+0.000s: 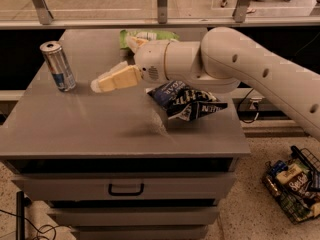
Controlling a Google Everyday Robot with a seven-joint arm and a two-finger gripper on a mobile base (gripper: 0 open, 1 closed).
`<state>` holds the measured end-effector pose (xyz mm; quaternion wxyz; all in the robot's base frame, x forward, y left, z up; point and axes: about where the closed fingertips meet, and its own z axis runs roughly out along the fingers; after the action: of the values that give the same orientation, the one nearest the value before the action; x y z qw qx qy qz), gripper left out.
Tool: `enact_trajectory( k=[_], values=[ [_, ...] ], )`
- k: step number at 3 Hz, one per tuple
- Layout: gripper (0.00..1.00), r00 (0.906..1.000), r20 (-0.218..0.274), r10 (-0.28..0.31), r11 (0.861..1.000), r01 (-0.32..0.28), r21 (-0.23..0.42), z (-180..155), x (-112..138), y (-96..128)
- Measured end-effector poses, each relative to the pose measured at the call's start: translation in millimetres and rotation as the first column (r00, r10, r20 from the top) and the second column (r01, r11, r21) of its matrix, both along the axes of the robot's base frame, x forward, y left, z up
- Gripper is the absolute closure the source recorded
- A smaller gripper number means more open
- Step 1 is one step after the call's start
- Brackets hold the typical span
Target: Knock redbull can over
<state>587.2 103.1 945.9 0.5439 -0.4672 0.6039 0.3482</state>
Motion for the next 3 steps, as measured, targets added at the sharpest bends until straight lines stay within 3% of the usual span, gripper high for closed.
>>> enact_trajectory(
  k=[3],
  values=[
    [0.0,0.9992,-0.024,0.031,0.999,-0.03,0.021,-34.7,52.0,76.8]
  ],
)
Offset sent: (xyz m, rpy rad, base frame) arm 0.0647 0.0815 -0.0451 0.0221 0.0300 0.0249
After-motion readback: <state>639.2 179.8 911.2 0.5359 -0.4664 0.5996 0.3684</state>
